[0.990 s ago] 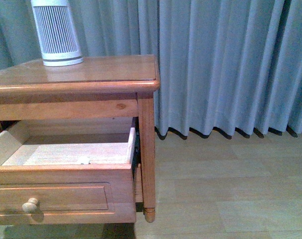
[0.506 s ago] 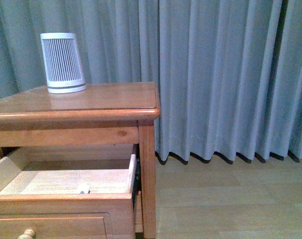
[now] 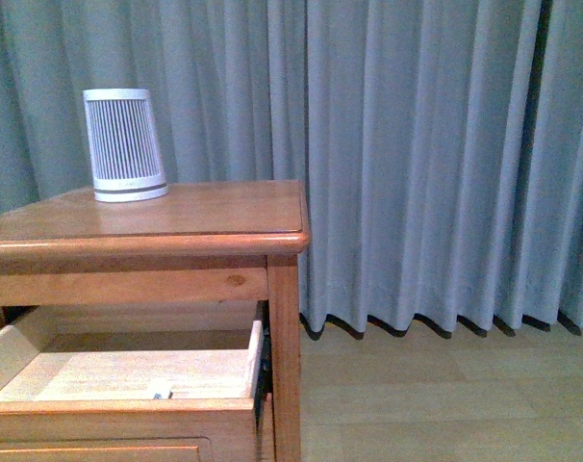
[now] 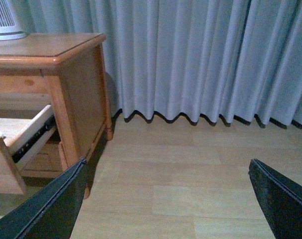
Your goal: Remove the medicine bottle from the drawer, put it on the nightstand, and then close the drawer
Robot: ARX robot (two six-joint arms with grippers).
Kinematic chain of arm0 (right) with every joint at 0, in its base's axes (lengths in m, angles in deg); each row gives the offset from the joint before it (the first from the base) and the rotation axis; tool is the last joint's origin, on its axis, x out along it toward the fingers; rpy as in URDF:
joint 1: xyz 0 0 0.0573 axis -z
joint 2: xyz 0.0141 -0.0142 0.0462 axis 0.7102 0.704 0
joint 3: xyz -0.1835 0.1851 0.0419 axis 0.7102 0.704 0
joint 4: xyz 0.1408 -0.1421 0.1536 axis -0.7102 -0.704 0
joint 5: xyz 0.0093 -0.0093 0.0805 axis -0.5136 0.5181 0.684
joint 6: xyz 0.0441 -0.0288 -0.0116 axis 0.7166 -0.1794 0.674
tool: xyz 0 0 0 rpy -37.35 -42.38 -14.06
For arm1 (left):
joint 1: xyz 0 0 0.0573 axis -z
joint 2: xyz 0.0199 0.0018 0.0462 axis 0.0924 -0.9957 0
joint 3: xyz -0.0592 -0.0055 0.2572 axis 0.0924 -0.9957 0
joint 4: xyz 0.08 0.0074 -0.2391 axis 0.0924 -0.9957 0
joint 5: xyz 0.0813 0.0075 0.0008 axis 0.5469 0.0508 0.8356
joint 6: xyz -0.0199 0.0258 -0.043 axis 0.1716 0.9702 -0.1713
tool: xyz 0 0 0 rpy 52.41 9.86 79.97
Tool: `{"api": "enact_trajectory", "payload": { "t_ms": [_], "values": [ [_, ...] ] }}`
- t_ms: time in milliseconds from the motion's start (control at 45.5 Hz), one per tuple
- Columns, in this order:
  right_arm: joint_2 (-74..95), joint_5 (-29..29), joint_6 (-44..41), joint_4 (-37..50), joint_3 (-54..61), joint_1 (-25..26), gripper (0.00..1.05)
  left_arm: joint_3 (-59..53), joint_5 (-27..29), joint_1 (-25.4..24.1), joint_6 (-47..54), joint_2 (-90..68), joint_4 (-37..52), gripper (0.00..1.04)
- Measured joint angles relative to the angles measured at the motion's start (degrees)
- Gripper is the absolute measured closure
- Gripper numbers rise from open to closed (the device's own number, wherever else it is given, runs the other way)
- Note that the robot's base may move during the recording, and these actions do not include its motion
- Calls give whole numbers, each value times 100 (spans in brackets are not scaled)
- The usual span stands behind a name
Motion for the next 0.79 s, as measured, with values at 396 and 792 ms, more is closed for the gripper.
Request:
{"api": "enact_trajectory", "payload": {
  "t_ms": [396, 792],
  "values": [
    [0, 7, 2, 0, 0, 0, 7, -1047, 164, 76, 26, 603, 354, 97],
    [0, 7, 2, 0, 0, 0, 7, -1526, 164, 79, 39, 944, 479, 101]
  ]
}}
